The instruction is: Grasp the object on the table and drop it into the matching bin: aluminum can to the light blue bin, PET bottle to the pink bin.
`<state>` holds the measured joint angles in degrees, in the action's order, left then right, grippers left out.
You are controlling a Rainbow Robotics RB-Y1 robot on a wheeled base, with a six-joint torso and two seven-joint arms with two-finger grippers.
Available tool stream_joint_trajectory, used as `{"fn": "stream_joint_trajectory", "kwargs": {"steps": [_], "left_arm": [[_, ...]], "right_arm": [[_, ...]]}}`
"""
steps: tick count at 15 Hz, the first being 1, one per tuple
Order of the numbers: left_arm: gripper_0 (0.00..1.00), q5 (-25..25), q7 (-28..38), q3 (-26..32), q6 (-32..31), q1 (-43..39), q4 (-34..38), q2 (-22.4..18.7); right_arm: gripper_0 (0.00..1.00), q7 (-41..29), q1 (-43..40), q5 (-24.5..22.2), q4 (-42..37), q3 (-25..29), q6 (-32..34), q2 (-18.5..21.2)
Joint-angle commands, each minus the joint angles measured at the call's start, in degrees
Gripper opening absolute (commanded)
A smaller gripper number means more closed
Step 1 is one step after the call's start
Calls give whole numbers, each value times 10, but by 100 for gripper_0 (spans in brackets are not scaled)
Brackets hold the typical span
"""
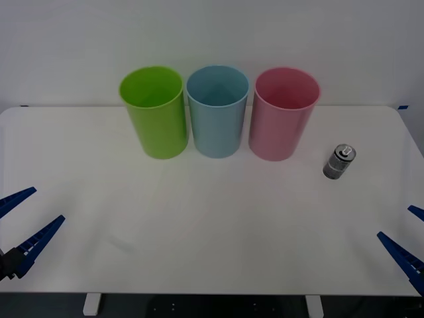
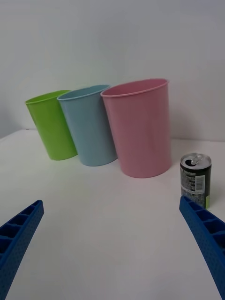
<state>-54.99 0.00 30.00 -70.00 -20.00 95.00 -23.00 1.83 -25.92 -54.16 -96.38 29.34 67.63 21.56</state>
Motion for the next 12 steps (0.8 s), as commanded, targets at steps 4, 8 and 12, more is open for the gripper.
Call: {"fn": "stream_joint_trajectory", "kwargs": {"steps": [4, 8, 12], "left_arm": [[100, 0, 0, 0, 0, 0, 0, 0], [100, 0, 0, 0, 0, 0, 0, 0], [100, 0, 0, 0, 0, 0, 0, 0]], "right_arm": [[100, 37, -20, 10, 1, -19, -66, -1], [100, 98, -22, 24, 1, -46, -126, -1], [100, 189, -16, 36, 1, -81, -207, -1]]}}
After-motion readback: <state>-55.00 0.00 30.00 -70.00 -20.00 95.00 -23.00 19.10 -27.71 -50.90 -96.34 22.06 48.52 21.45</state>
